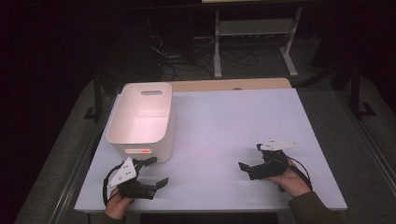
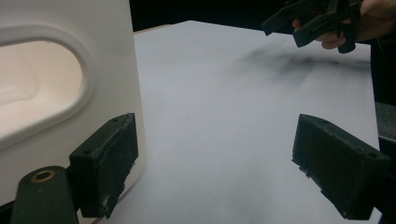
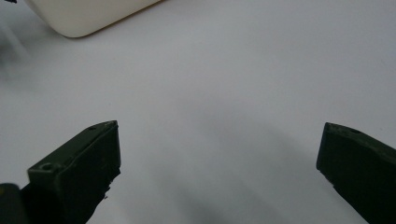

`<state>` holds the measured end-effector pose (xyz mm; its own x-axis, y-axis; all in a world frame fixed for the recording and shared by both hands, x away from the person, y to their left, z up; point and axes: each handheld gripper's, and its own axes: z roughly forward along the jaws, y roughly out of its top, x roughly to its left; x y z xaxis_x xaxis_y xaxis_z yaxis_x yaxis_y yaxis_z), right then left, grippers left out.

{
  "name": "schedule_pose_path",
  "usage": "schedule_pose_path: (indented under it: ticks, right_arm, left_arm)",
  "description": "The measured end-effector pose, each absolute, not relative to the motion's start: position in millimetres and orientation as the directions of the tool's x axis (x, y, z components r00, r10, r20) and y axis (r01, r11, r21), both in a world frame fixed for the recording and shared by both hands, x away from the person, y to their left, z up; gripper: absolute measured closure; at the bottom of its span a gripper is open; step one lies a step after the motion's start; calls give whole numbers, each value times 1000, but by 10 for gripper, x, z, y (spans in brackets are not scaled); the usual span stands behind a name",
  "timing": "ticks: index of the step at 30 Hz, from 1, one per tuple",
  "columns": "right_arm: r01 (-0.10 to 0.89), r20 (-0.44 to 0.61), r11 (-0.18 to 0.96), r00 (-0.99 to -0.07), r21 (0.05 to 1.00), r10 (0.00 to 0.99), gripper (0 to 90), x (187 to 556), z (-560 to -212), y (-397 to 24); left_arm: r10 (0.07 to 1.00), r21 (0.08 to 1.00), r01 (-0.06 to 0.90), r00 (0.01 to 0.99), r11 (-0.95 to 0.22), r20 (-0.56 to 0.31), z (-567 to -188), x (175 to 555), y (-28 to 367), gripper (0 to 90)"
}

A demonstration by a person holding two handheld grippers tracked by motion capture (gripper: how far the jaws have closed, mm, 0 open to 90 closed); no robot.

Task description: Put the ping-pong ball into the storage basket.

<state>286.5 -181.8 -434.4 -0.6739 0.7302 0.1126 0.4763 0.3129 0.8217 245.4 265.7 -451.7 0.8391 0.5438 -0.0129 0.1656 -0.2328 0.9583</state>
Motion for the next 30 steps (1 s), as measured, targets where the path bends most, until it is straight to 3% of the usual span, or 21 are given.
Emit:
schedule_pose_path:
  ticks: [30]
  right_arm:
    - [503,103,317,-643,804,759,0,2717,-4467,-2025]
  left_arm:
    - [541,958,163,841,-236,-10,-4517,2452,2652,141]
